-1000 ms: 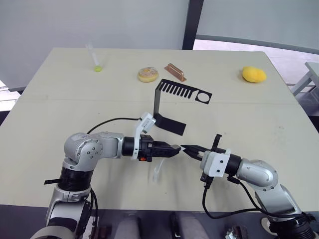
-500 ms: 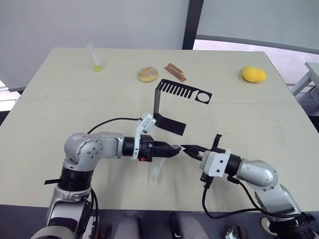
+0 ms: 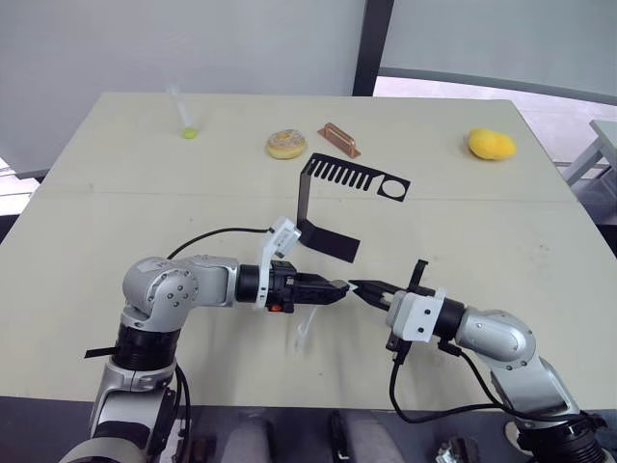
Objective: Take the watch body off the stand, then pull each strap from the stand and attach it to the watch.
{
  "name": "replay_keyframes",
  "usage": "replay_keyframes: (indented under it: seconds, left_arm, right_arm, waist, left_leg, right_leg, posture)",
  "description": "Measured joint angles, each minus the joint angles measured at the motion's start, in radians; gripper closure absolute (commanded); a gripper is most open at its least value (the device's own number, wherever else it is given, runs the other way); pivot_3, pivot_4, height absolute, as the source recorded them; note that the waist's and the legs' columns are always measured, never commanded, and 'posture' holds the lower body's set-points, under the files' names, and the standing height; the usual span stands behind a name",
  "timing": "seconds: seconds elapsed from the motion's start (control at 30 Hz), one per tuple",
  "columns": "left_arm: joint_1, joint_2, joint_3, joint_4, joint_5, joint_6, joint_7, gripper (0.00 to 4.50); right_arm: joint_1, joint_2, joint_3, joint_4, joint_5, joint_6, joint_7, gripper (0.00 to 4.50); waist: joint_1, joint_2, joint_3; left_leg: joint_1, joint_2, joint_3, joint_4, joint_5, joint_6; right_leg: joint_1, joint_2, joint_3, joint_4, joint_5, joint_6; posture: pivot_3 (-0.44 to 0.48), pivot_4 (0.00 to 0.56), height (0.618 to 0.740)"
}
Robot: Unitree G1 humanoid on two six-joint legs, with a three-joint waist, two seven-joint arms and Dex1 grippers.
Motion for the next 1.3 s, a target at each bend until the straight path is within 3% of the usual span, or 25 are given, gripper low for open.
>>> replay_keyframes:
  seconds: [1.3]
  left_arm:
    - [-0.015,-0.023,-0.014,-0.024,0.050,-0.023,0.013,2.92]
  right_arm:
    - [-0.004,-0.002,0.007,0.012,0.000,0.010,0.008,4.50]
  waist:
    - [0.000,0.000,0.000]
  left_leg:
    - [0.000,0.000,0.000,0.000,0.000,0.000]
  right_leg:
    - [0.000,0.000,0.000,0.000,0.000,0.000]
  posture:
    - [0.000,0.150,0.740]
